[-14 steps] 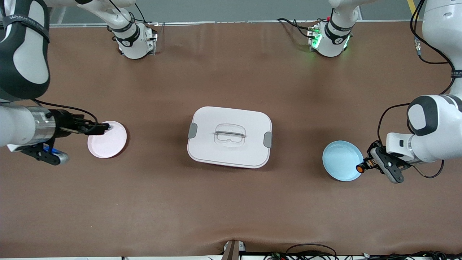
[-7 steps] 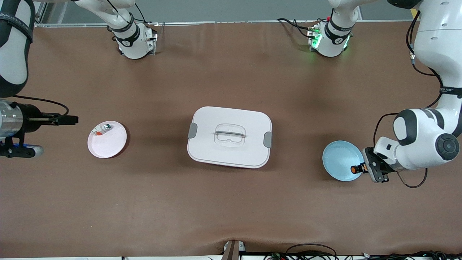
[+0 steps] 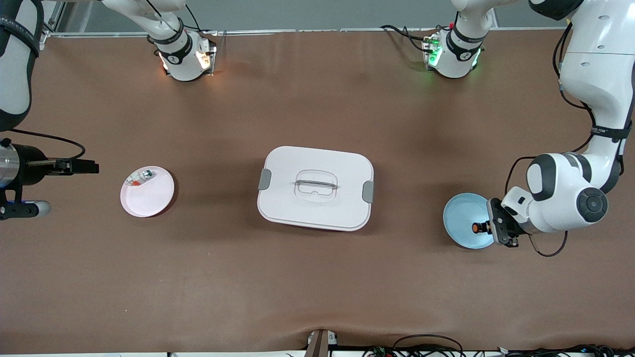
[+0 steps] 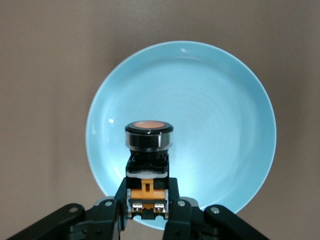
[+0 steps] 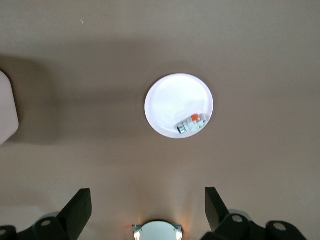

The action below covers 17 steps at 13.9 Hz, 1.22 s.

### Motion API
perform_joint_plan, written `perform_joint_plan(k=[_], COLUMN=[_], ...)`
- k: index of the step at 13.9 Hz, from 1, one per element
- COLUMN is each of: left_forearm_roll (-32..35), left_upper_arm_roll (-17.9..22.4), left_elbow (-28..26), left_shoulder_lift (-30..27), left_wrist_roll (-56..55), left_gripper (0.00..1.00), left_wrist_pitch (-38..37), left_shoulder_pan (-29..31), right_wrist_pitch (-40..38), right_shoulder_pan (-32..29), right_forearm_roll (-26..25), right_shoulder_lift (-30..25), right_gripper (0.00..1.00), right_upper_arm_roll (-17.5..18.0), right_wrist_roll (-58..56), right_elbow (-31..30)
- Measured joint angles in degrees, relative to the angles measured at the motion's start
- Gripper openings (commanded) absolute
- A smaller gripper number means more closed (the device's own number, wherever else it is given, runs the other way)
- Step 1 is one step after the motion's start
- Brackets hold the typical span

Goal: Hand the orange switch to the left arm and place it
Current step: 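Lower the switch onto the blue dish and open the left gripper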

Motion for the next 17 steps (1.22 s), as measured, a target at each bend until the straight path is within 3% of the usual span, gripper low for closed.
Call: perform_joint_plan(k=[4,6,8,9,10,17], left_forearm_roll=[1.93,1.98,2.73,3.49,3.99,3.7], left_upper_arm_roll=[-0.16,-0.16,-0.17,-0.18,-0.18,-0.15], left_elbow=[-3.48,-4.78,-5.24,-5.28,-5.28,-4.51], left_shoulder_lift=[0.01,0.02,0.02,0.01,0.01,-2.13], left_wrist_roll=[0.04,0.04,0.05,0.05,0.04,-8.38], left_gripper=[0.0,0.07,0.41,0.9,1.0,1.0], left_wrist_pitch=[3.39,4.88,5.58,5.99,6.43,6.61], left_shoulder_pan=[-0.35,-0.68,-1.18,-1.47,-1.64,-1.27], right_wrist_pitch=[0.67,0.98,3.9,5.94,7.82,16.11], right_shoulder_pan=[0.02,0.02,0.02,0.01,0.0,-0.91], right_forearm_roll=[0.0,-0.03,-0.06,-0.09,-0.13,-0.27], right_shoulder_lift=[-1.24,-1.58,-3.19,-4.67,-6.36,-15.87], right_gripper=[1.0,1.0,1.0,1.0,1.0,1.0], right_upper_arm_roll=[0.06,0.05,0.04,0.04,0.03,-0.25], right_wrist_roll=[-0.01,-0.01,-0.01,-0.01,-0.01,0.12], right_elbow=[-0.18,-0.92,-4.53,-7.4,-10.37,-24.61])
